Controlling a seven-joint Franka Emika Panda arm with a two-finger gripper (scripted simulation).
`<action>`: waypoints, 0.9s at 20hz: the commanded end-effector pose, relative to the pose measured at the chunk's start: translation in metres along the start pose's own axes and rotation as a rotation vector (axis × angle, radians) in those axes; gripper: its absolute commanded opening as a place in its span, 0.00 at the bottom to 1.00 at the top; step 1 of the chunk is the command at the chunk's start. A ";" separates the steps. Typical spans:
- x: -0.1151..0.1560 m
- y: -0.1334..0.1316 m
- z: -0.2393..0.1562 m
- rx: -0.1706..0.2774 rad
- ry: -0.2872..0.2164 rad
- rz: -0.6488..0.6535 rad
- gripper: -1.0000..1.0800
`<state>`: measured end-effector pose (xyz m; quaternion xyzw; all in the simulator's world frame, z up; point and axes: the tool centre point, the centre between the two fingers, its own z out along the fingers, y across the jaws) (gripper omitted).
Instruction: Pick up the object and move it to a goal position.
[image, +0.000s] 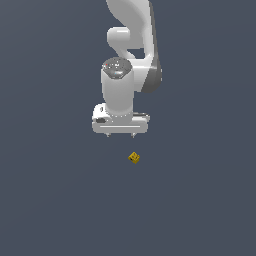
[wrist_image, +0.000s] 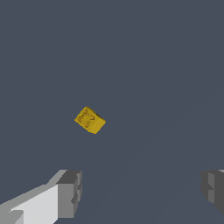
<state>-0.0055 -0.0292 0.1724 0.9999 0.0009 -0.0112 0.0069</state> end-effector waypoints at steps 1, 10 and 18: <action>0.000 0.000 0.000 -0.001 0.000 -0.002 0.96; 0.002 -0.002 0.005 -0.002 0.000 -0.043 0.96; 0.008 -0.011 0.021 -0.007 0.002 -0.186 0.96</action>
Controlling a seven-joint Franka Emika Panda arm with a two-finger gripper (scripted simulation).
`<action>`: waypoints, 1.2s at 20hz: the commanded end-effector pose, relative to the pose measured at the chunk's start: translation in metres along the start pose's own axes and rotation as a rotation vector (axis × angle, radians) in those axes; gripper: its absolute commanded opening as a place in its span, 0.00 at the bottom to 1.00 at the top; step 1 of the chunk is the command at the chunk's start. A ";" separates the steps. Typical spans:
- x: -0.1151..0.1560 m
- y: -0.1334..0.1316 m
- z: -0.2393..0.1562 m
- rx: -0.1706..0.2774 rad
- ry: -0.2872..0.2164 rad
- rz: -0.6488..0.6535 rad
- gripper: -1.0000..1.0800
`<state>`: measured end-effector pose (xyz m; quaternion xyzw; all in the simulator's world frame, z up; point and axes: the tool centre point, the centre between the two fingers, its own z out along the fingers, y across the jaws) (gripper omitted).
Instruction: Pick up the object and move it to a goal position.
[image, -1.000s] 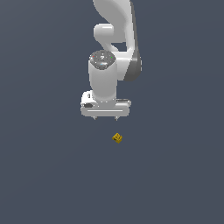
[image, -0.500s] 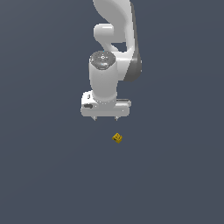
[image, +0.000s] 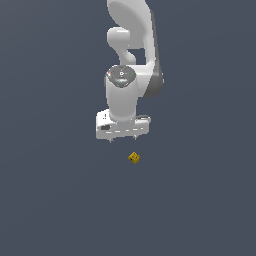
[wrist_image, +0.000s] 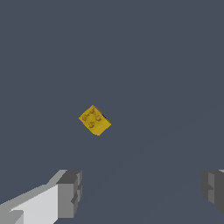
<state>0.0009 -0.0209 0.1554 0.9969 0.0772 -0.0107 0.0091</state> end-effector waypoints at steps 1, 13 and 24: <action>0.003 -0.003 0.007 -0.001 0.001 -0.058 0.96; 0.019 -0.026 0.049 -0.001 0.011 -0.430 0.96; 0.029 -0.043 0.076 0.005 0.024 -0.674 0.96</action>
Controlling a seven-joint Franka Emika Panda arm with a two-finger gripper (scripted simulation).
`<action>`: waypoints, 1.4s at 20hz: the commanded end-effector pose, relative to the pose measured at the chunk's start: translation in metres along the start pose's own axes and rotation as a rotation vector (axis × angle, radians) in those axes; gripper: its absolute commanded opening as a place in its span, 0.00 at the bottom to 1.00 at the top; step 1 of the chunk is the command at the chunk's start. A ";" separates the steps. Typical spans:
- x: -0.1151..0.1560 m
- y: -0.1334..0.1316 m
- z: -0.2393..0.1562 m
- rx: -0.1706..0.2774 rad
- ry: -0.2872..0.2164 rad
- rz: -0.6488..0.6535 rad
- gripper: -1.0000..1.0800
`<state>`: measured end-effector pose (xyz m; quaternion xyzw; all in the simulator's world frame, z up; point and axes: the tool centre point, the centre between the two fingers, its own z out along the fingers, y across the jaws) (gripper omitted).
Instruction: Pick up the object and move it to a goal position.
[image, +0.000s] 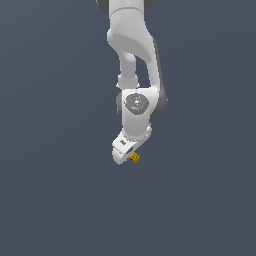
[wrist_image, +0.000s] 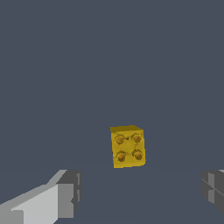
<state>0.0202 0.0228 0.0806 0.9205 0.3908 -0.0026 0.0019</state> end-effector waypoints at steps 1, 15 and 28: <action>0.003 -0.001 0.004 0.000 0.003 -0.038 0.96; 0.005 -0.003 0.022 0.001 0.006 -0.074 0.96; 0.006 -0.003 0.059 0.001 0.006 -0.078 0.00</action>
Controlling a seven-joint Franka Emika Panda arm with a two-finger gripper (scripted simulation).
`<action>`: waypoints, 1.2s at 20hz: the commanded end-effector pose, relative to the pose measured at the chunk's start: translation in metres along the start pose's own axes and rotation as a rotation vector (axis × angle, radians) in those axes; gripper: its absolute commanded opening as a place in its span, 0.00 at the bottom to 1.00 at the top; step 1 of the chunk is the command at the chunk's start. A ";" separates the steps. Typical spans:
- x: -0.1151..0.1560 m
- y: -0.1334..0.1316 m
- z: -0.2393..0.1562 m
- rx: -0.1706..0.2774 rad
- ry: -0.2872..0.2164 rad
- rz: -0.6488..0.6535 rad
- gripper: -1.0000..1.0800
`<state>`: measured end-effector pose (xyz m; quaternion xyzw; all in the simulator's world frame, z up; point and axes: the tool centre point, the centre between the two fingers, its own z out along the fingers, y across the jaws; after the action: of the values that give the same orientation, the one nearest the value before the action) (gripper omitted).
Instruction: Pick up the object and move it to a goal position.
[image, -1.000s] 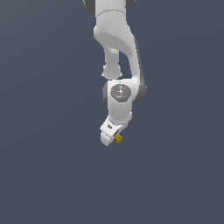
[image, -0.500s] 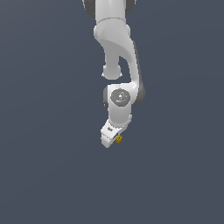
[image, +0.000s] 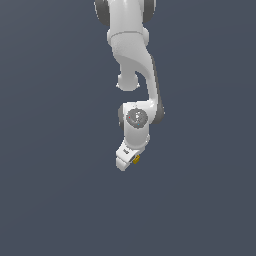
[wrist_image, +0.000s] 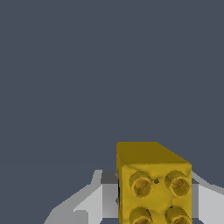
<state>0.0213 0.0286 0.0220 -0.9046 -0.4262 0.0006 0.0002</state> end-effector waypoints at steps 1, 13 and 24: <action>0.000 0.000 0.000 -0.001 0.001 0.000 0.00; -0.005 0.005 0.000 -0.001 0.001 0.000 0.00; -0.071 0.063 -0.002 -0.001 0.001 0.000 0.00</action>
<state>0.0242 -0.0490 0.0237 -0.9044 -0.4268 0.0003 0.0003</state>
